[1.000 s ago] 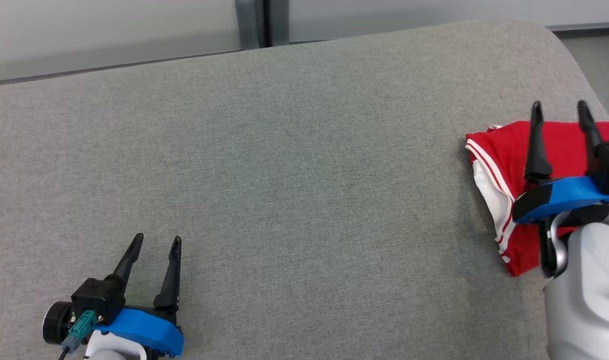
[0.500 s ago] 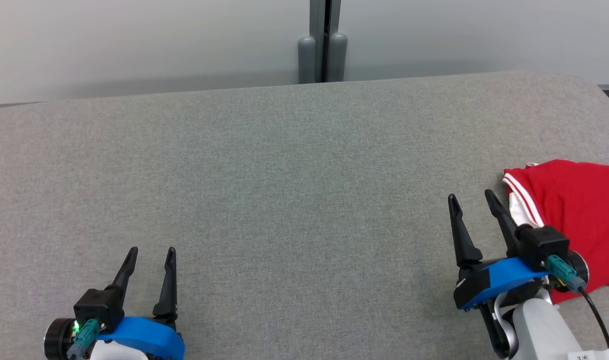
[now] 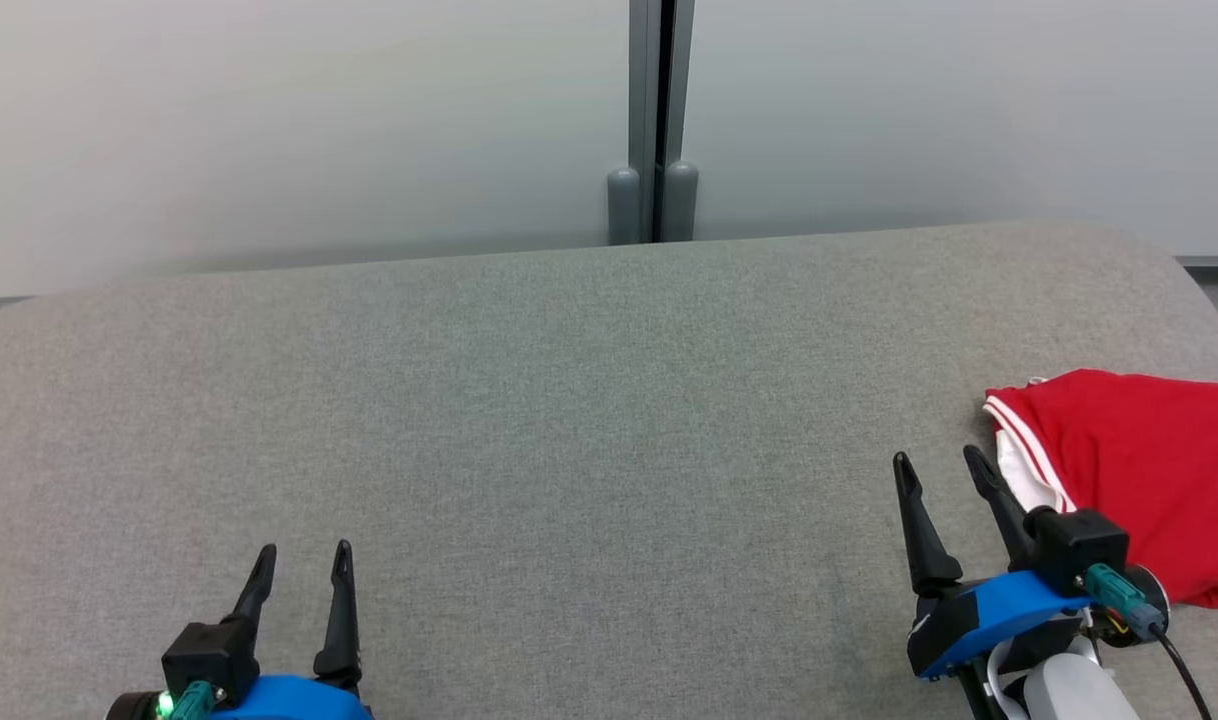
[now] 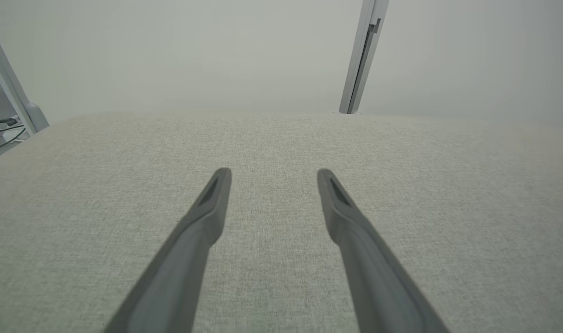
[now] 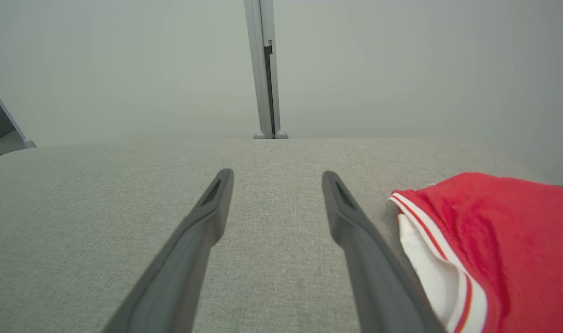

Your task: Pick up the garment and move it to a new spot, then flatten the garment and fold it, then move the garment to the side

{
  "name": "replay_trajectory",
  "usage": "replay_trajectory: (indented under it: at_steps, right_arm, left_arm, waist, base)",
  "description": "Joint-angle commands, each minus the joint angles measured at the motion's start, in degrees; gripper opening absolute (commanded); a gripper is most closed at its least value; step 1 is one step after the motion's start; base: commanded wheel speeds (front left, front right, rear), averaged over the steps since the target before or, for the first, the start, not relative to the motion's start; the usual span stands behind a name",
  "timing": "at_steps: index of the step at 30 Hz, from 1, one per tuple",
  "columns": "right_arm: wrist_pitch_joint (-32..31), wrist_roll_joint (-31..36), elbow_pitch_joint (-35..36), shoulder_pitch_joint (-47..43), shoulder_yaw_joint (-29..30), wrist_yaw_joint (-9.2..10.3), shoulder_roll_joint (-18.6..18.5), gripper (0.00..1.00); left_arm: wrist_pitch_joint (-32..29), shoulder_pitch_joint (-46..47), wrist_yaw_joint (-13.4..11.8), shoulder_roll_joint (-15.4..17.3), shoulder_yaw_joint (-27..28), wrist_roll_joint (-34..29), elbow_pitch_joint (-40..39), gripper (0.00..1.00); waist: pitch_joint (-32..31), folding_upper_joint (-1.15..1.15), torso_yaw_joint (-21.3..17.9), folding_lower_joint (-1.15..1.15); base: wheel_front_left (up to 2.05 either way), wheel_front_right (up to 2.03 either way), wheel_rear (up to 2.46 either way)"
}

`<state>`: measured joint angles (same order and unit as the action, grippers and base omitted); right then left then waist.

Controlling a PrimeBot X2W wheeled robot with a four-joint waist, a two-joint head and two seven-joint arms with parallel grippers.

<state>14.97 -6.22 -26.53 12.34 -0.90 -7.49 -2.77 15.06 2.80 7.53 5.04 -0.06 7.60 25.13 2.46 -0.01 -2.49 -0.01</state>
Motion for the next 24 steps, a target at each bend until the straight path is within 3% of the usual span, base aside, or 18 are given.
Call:
replay_trajectory:
  at_steps: [1, 8, 9, 14, 24]
  right_arm:
    - [0.26, -0.65, -0.02, -1.19, 0.04, -0.02, -0.27, 1.0]
    - [0.26, -0.91, 0.0, -1.06, -0.24, -0.02, -0.28, 1.0]
    - [0.0, -0.77, -0.03, -0.57, -0.32, 0.01, -0.01, 0.0]
    - [-0.56, -1.18, -2.35, -1.78, -0.23, 0.01, 0.37, 0.0]
    - [-3.61, -12.78, -0.45, -2.19, 1.01, 0.01, 0.29, 0.0]
  left_arm:
    - [0.13, -0.42, -0.07, -0.32, -0.01, 0.72, -0.07, 1.0]
    - [0.12, -1.23, -0.07, -0.37, -2.3, 4.42, -0.9, 1.0]
    - [0.0, -0.92, -0.01, -0.49, -2.44, 4.58, -0.81, 0.0]
    - [-0.51, -2.47, 0.0, -1.04, -2.45, 5.23, 1.32, 0.0]
    - [-3.49, -1.53, -0.01, -1.18, -1.08, 16.05, -0.37, 0.0]
  waist:
    - [-0.63, 0.01, -0.2, 0.01]
    - [-1.46, 0.01, 0.13, 0.01]
    - [-1.47, 0.0, 0.12, 0.01]
    - [-1.53, 0.0, 0.1, 0.01]
    - [-1.59, 0.0, 0.29, 0.01]
  base:
    - [0.0, 0.0, 0.0]
    - [0.0, 0.0, 0.0]
    - [0.0, 0.0, 0.0]
    - [0.0, 0.0, 0.0]
    - [0.0, 0.0, 0.0]
